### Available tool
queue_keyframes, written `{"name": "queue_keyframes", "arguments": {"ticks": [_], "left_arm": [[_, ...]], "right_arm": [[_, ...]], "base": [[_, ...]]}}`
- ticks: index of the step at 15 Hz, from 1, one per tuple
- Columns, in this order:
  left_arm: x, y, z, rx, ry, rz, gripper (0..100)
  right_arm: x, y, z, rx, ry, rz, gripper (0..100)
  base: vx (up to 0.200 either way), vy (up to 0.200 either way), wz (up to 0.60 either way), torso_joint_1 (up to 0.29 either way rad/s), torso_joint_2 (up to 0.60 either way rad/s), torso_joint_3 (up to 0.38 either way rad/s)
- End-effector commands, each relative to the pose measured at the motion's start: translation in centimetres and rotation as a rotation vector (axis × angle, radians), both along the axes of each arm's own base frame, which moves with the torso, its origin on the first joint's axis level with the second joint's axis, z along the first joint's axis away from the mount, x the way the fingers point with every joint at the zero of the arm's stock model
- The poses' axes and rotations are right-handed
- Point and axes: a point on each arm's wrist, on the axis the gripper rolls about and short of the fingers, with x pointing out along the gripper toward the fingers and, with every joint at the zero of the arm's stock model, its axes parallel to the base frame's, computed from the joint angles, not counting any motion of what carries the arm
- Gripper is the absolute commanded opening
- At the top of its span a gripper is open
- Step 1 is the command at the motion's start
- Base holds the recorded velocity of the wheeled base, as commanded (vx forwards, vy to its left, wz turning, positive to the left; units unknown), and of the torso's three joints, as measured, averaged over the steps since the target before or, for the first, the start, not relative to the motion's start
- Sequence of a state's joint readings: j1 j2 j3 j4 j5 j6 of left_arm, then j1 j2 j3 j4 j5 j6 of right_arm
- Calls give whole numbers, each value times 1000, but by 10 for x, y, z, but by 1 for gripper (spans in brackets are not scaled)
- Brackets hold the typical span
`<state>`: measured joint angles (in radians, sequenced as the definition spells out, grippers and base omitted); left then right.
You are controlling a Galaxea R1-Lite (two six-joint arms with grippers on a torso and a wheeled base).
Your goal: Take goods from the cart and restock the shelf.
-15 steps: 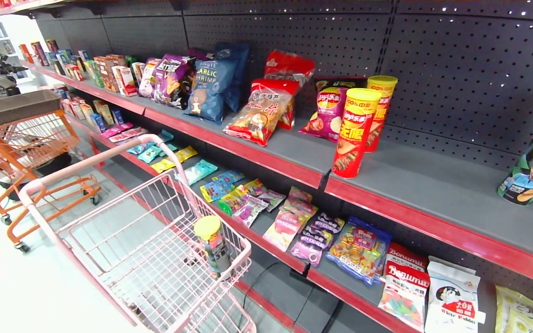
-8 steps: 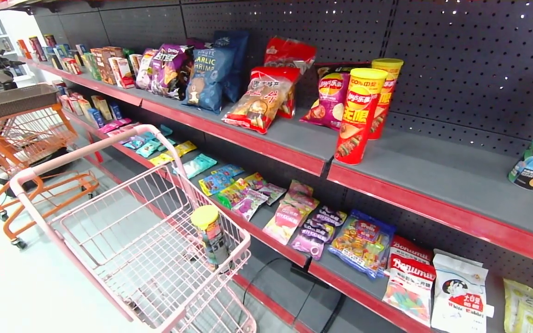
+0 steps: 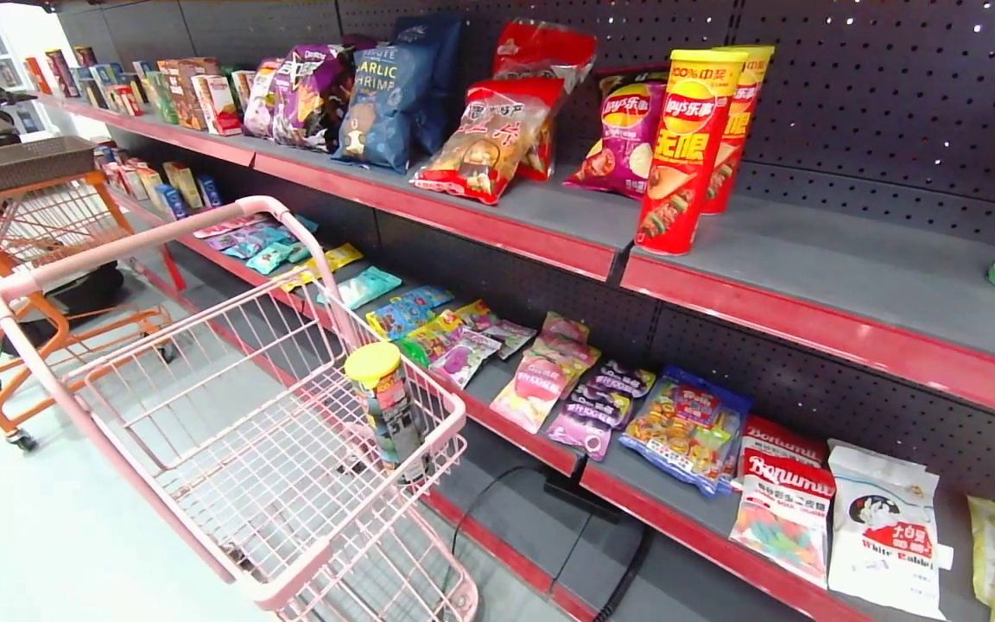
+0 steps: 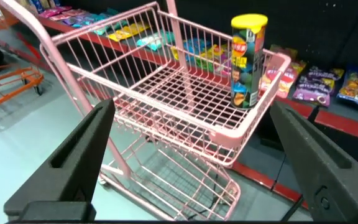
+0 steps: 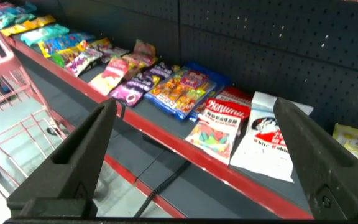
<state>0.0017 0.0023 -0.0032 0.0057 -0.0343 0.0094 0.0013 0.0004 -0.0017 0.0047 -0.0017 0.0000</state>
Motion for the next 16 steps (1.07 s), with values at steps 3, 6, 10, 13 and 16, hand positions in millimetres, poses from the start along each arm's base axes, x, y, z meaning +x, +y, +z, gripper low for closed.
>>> {"name": "queue_keyframes", "arguments": {"ticks": [3, 6, 10, 13, 16], "left_arm": [[2, 0, 1, -22, 23, -1, 100], [19, 0, 85, -46, 13, -57, 100], [120, -6, 166, -134, 169, -97, 100], [193, -3, 104, -92, 336, -265, 100], [225, 5, 73, -24, 453, -418, 100]], "right_arm": [[0, 0, 0, 0, 1, 0, 100], [0, 0, 0, 0, 0, -1, 100], [0, 0, 0, -2, 1, -1, 100], [0, 0, 0, -3, 1, -1, 100], [0, 0, 0, -3, 0, -1, 100]], "base": [[0, 0, 0, -144, 453, 303], [0, 0, 0, -35, 115, 80], [0, 0, 0, 0, 0, 0], [0, 0, 0, 0, 0, 0], [0, 0, 0, 0, 0, 0]]}}
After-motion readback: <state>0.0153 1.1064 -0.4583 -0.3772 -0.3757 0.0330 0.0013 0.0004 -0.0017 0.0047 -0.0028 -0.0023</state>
